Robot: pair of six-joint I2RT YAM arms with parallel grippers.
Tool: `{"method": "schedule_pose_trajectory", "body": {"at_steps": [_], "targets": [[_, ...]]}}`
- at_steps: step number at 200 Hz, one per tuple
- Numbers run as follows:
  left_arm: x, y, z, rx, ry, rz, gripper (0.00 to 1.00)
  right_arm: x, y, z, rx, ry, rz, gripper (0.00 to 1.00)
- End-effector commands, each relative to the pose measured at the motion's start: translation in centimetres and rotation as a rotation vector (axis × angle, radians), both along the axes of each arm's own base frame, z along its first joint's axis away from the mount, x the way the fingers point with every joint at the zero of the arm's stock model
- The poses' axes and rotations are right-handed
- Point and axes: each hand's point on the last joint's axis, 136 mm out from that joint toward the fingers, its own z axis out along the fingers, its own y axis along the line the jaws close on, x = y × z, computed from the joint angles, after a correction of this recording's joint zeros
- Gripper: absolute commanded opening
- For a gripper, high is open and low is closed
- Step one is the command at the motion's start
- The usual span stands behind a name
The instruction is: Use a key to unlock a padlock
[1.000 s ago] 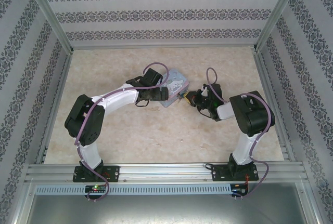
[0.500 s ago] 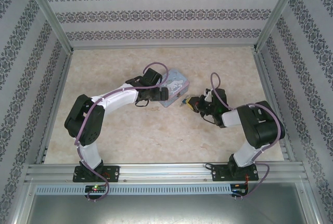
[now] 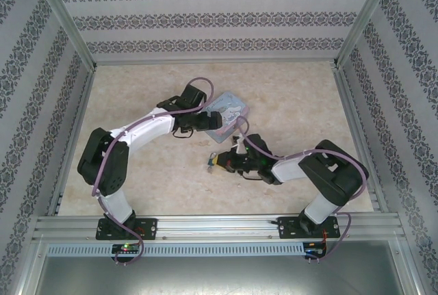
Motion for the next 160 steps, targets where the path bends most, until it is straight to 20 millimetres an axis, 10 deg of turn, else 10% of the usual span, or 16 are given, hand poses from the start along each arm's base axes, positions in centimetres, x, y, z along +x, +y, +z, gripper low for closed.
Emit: {"method": "schedule_pose_trajectory", "body": {"at_steps": [1,24,76,136,160], "targets": [[0.3,0.4,2.7,-0.038,-0.020,0.020,1.00,0.3,2.5,-0.2,0.008,-0.023,0.012,0.00],[0.4,0.9,3.5,-0.039,-0.030,0.032,1.00,0.0,3.3,-1.4,-0.001,-0.003,0.021,0.00],[0.0,2.4,5.2,-0.044,-0.056,0.058,1.00,0.1,1.4,-1.6,-0.023,-0.003,-0.013,0.36],[-0.8,5.1,9.6,-0.040,-0.151,0.079,1.00,0.7,-3.3,2.9,0.024,-0.062,-0.096,0.62],[-1.1,7.3,12.2,0.017,-0.239,0.106,1.00,1.7,-6.2,6.2,-0.006,-0.143,-0.147,0.96]]}}
